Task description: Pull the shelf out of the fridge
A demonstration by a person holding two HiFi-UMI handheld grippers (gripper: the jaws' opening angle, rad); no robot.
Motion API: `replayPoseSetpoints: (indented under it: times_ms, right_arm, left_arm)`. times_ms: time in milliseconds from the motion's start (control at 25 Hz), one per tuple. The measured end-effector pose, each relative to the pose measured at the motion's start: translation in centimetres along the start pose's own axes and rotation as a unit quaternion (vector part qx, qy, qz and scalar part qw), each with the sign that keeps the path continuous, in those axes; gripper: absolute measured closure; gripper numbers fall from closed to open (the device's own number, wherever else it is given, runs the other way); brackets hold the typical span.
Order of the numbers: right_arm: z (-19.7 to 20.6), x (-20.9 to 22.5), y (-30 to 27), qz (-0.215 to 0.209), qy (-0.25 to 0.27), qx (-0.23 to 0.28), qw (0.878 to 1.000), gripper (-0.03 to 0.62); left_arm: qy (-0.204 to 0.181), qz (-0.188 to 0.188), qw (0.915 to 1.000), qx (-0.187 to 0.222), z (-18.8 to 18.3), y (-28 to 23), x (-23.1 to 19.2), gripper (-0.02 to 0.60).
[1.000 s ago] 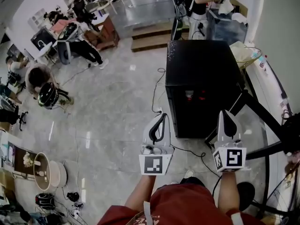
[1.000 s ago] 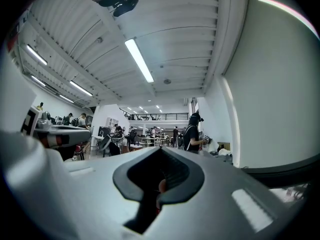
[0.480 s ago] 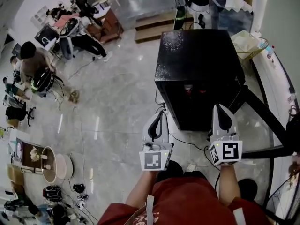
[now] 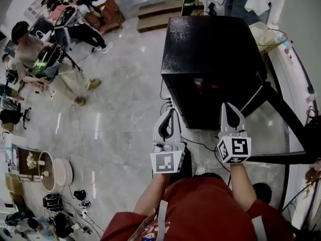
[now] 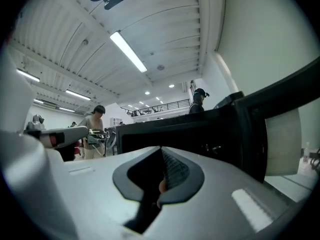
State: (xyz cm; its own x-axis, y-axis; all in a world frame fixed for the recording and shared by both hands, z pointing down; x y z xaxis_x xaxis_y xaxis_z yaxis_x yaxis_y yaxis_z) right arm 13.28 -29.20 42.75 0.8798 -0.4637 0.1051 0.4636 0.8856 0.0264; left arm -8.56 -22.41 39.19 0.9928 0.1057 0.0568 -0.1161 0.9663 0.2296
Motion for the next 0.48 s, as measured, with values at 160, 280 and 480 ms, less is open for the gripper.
replayPoseSetpoints:
  times_ms: [160, 280, 480]
  right_arm:
    - [1.4, -0.4, -1.4, 0.006, -0.005, -0.019, 1.000, 0.595]
    - [2.2, -0.5, -2.1, 0.007, -0.028, -0.025, 0.999, 0.590]
    - [3.7, -0.4, -4.2, 0.012, -0.073, -0.031, 0.997, 0.552]
  left_arm:
    - [0.010, -0.002, 0.9999, -0.010, 1.2, -0.6, -0.9, 0.577]
    - [0.013, -0.001, 0.9998, -0.015, 1.7, -0.3, -1.3, 0.577]
    - [0.019, 0.001, 0.9995, -0.023, 2.5, -0.2, -1.9, 0.577]
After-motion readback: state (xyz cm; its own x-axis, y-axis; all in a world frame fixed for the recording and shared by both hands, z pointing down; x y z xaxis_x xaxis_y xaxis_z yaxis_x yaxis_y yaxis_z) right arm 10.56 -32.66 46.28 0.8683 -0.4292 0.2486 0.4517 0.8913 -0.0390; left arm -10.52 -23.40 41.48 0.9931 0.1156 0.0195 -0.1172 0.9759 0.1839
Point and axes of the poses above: the fingertips, and each gripper's own axes: y backward along the fingers, x to its right, z out of its underside, the point moved 8 cm from there along y, backward along the fingers, and after that the axes turned 2 degrees about x, right-handed, at the moved point
